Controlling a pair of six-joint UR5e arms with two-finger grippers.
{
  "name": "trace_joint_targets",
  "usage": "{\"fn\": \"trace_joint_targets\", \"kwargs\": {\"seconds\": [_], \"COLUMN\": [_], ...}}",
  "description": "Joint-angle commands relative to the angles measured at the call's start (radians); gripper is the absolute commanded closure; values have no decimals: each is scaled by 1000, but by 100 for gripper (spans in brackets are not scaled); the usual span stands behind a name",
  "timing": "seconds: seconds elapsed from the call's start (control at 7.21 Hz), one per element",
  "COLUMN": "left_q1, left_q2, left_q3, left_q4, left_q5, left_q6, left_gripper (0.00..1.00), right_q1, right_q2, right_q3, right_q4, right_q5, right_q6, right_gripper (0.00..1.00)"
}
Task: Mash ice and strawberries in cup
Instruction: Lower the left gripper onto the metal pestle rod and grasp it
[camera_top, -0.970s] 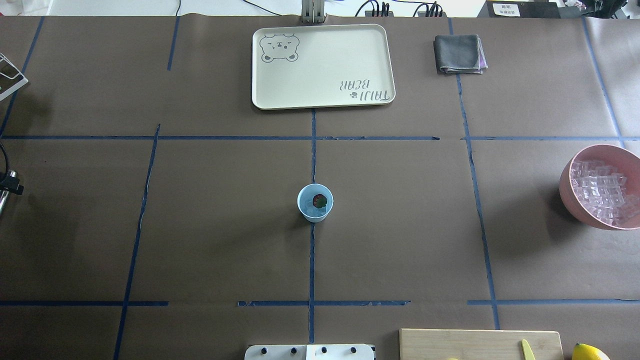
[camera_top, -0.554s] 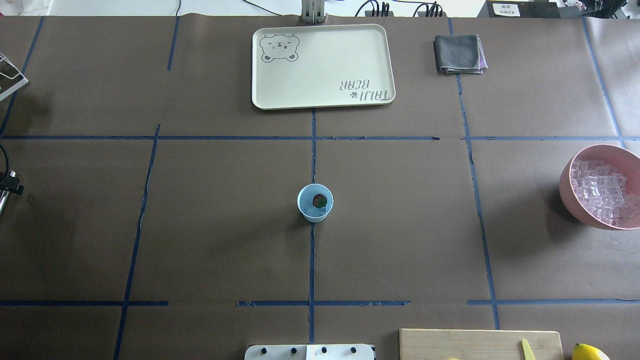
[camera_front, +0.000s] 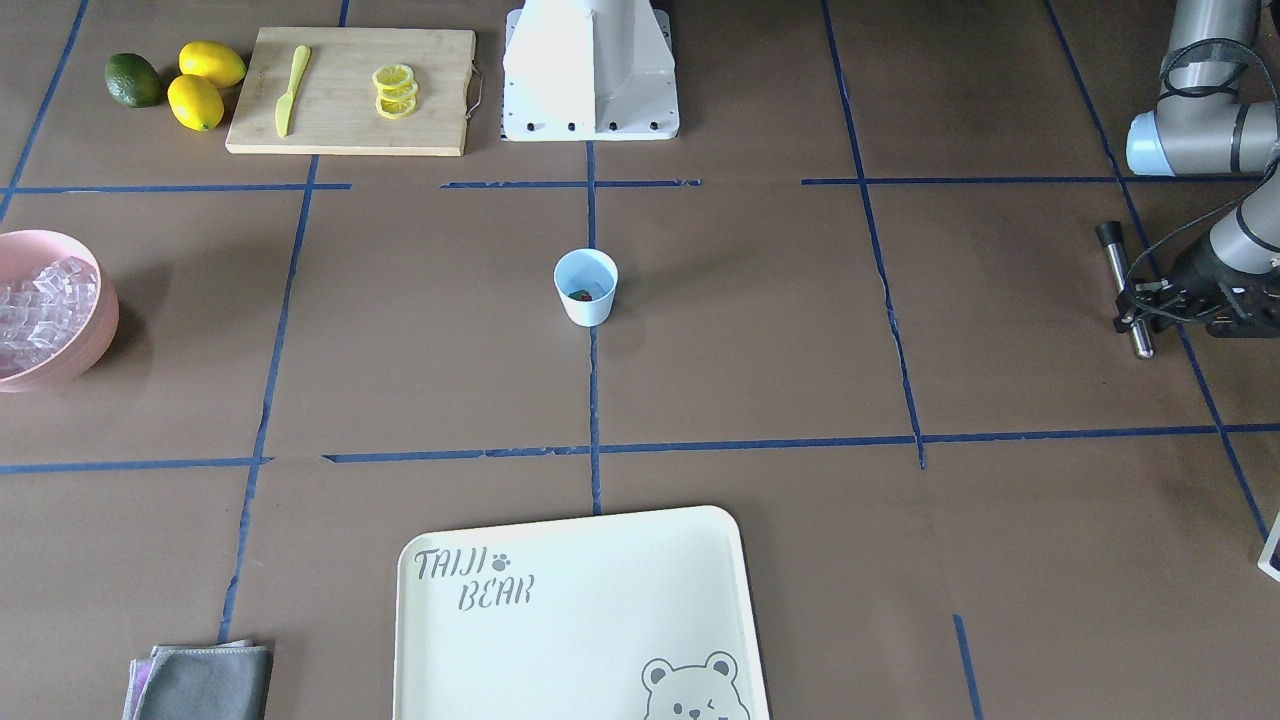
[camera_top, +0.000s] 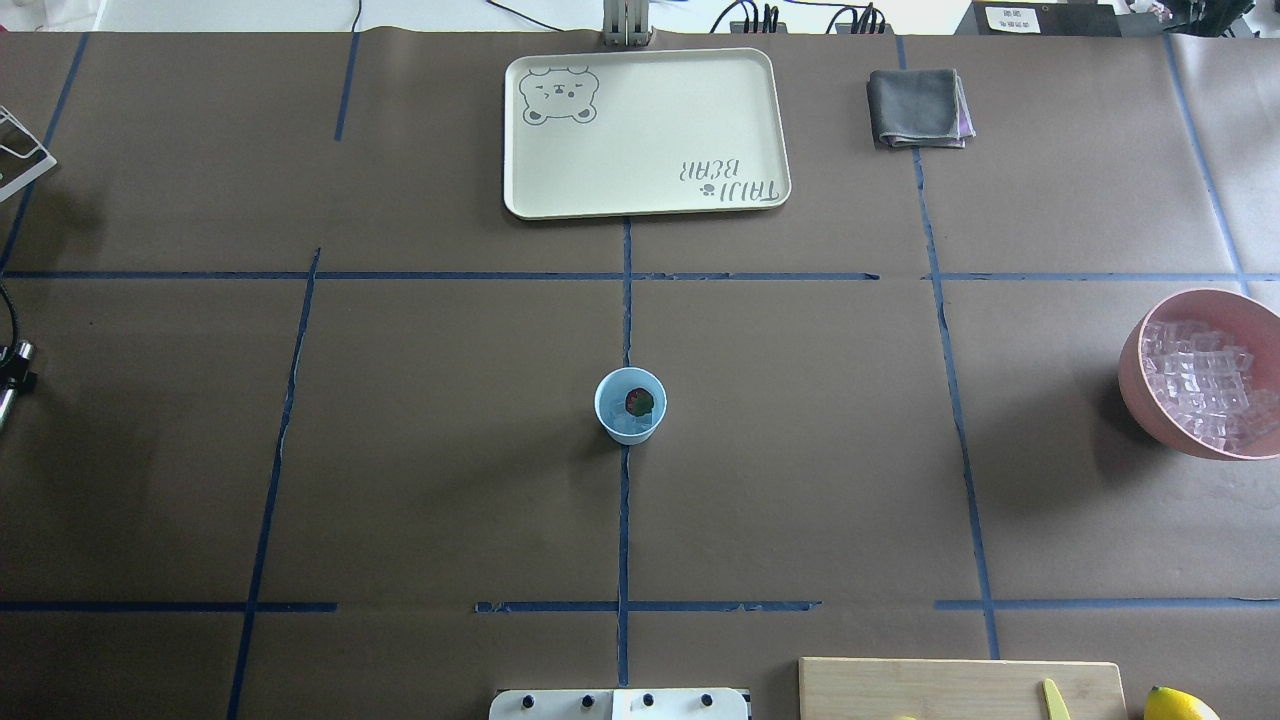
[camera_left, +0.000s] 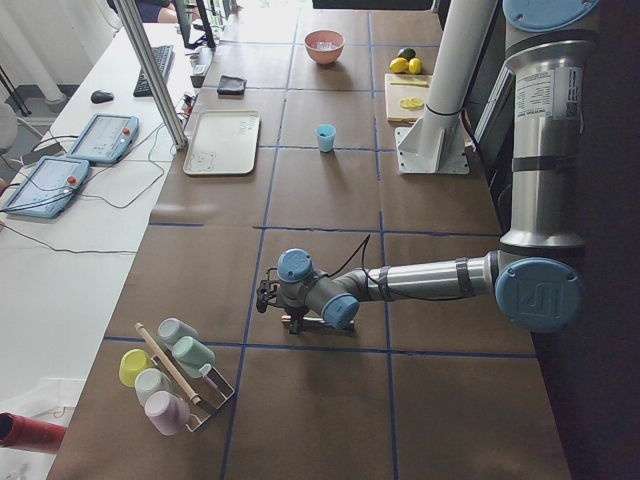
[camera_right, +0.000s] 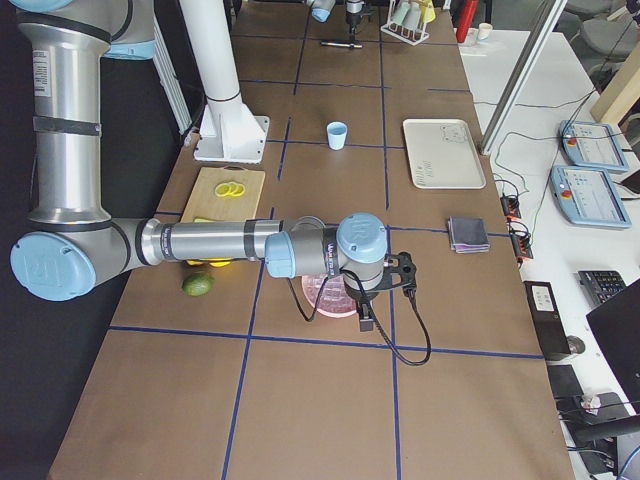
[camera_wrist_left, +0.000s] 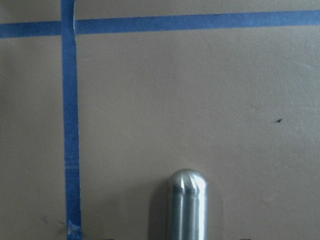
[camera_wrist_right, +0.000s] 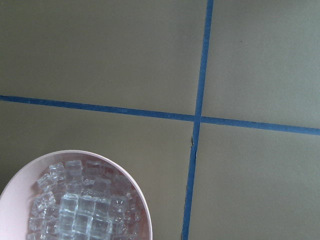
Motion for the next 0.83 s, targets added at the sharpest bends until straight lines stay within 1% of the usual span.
{"fn": "trace_joint_targets", "kwargs": {"seconds": [0.0, 0.28, 0.55, 0.69], "left_q1": [0, -9, -11, -17], "left_q2": [6, 15, -15, -37], "left_q3": [-8, -106, -247, -324], "left_q4": [-19, 1, 32, 35], "left_q5": [0, -11, -17, 3], "left_q6": [0, -3, 6, 6], "left_gripper": [98, 100, 100, 100], "right_q1": [0, 0, 0, 0], "right_q2": [0, 0, 2, 3], "right_q3": [-1, 2, 7, 12], "right_q4": [0, 0, 6, 8], "right_q5": [0, 3, -2, -3], "right_q6": [0, 0, 0, 0], "right_gripper": [1, 1, 1, 1]}}
